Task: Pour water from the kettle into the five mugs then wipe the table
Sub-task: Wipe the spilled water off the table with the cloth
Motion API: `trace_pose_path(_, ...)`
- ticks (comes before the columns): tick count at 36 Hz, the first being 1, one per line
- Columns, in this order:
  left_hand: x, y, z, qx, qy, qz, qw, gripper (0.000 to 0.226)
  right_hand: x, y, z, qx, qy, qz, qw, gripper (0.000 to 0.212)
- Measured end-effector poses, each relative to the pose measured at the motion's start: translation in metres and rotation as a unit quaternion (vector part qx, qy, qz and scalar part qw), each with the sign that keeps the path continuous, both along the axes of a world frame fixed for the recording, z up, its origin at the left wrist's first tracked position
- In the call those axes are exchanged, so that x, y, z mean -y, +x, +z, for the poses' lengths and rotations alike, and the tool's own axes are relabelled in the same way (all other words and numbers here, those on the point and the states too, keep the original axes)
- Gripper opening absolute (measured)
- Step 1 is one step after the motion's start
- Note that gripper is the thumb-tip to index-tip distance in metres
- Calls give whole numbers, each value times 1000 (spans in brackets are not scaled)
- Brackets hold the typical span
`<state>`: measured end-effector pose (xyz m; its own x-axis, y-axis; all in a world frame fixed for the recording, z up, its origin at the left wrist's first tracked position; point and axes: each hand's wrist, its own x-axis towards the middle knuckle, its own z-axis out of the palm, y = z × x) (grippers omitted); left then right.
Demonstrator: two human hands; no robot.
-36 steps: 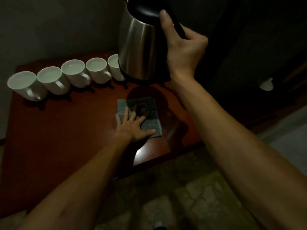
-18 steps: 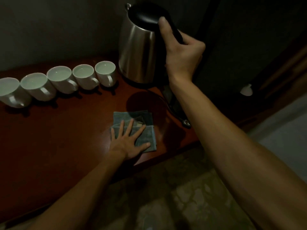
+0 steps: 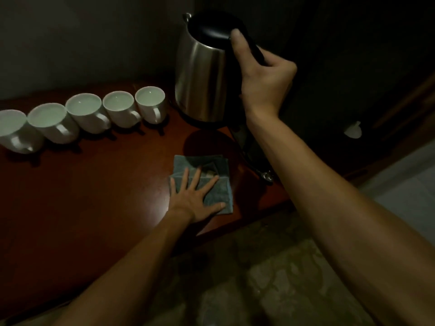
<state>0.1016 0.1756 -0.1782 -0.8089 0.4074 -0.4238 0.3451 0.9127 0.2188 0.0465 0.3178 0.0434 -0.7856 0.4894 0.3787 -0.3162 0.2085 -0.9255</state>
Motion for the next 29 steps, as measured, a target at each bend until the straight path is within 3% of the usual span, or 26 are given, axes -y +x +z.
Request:
trace_pose_path(8,-38,-60,7,8,19,9,1000,91,-14,-2,-5,-24,36,4,999,44)
trace_pose_path(15,-10,-30,3,-18,16,-4,1000,86,-11,-1,-1,-19,28,-7,999,39)
trace_pose_path(20,61,-10,2,-8,14,45,999,87,4,2,1,2,1,4,1000,42)
trace_pose_path(24,139,7,3,-15,-6,144,989,85,21,8,-1,4,-16,14,1000,41)
trace_pose_path(29,256,52,0,-13,-9,256,966,99,37,17,-4,-7,-37,12,999,43)
